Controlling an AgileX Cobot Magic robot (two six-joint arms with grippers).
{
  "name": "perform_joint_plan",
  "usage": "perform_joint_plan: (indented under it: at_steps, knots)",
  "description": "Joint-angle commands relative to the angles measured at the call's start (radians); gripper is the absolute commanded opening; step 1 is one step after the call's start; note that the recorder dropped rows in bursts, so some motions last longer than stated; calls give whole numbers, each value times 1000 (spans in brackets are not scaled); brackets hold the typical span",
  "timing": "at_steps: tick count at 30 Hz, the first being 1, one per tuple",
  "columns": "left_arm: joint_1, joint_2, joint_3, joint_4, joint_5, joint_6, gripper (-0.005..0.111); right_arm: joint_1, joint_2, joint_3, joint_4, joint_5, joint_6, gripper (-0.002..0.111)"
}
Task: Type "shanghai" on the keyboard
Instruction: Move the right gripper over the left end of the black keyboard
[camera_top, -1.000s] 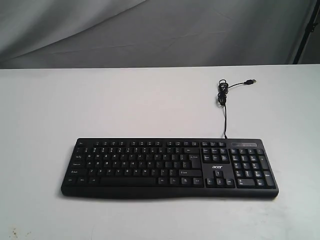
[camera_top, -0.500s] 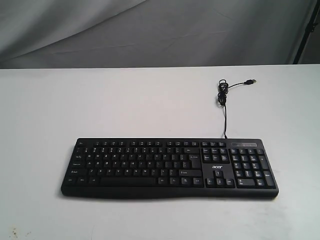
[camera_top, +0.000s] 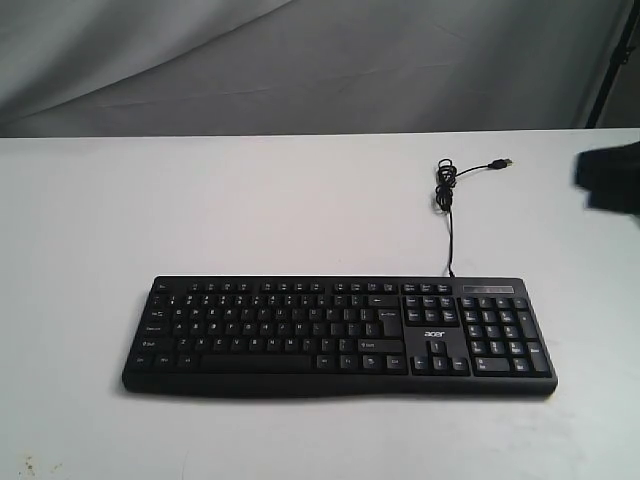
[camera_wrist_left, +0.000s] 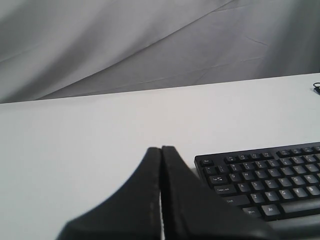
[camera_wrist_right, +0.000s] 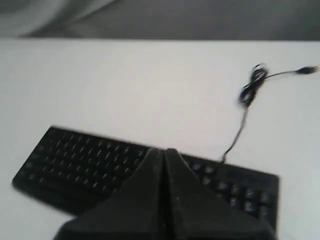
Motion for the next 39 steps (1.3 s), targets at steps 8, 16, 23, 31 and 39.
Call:
perform_joint_plan:
  at_steps: [8,16,23,31,39]
  knots:
    - [-4,-3,4,5,-6,-3,0,411,803,-631,303,257,-436,0]
    - [-4,-3,4,5,-6,-3,0,510,1088,-771,184,45,-465,0]
    - [-4,-3,4,5,-6,-3,0,517,1192,-771,186,-41,-465,0]
    - [-4,-3,4,5,-6,-3,0,517,1251,-771,183,-87,-465,0]
    - [-4,-3,4,5,-6,-3,0,517,1287,-771,183,-113,-468,0]
